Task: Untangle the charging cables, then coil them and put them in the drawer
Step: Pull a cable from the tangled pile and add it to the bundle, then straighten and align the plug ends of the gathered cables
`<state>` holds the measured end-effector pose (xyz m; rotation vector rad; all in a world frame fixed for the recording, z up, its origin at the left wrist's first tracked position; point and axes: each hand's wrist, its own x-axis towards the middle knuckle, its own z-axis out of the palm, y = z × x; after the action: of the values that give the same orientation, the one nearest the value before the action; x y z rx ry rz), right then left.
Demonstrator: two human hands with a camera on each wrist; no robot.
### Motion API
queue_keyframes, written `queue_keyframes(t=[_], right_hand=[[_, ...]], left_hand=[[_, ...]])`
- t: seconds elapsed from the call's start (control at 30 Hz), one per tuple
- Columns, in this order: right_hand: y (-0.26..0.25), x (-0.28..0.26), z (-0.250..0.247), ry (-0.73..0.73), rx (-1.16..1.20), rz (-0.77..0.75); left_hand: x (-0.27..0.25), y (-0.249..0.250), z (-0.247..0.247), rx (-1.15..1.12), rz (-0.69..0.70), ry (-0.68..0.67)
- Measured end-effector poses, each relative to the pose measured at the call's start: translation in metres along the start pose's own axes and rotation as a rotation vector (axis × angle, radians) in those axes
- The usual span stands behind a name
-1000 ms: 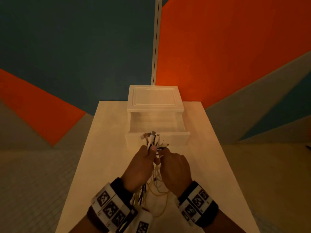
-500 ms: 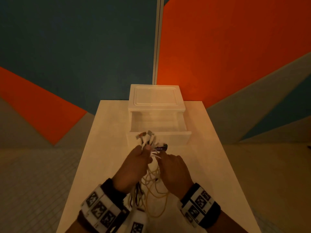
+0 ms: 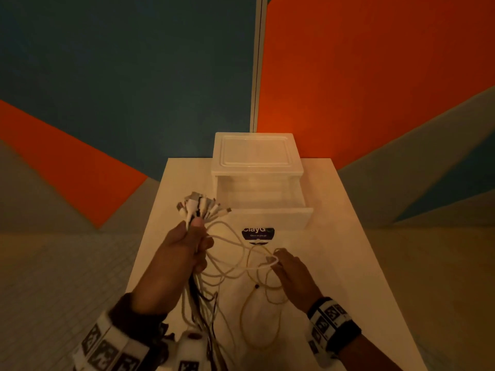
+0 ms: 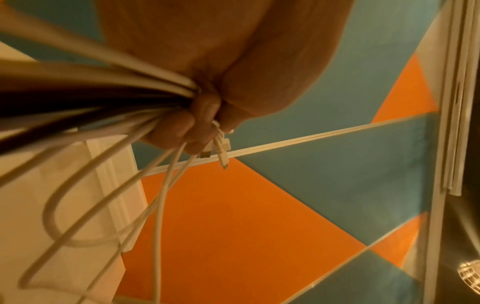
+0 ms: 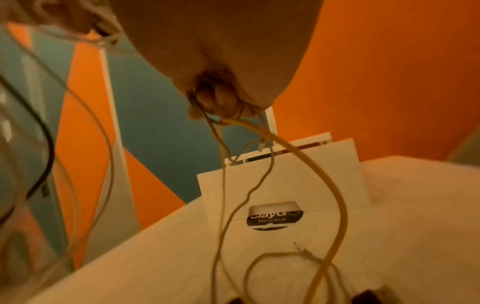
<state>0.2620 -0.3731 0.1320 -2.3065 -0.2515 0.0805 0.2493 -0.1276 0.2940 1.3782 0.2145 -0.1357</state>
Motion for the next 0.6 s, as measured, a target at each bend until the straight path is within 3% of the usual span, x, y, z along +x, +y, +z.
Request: queue_keyframes(t=[0.1,0.27,0.33,0.43,0.53,0.6], right_hand=[[-0.006,-0.004,-0.008,-0.004,0.284,-0.021],[0.009,-0.009,-0.018,0.192,0.483,-0.041],[0.014,-0.009,-0.024,0.184,0.527,-0.003],[0.028,-0.011,-0.025,0.135,0.39,0.043],[0.036,-0.011,-0.026,-0.069,0.15,0.095],[0.022,-0.005,-0.031,-0.141,0.144,0.066]], left_hand=[[0.006,-0.004,-0.009,-0.017,-0.012,0.033],[0.02,-0.011,-0.036,-0.088,-0.045,0.081],[0.023,-0.012,-0.044,-0.145,-0.069,0.069],[0.024,-0.011,-0.047,-0.136,-0.087,0.05],[0.02,-0.01,-0.038,-0.082,-0.091,0.008],[0.017,-0.01,-0.03,-0.068,-0.102,-0.028]])
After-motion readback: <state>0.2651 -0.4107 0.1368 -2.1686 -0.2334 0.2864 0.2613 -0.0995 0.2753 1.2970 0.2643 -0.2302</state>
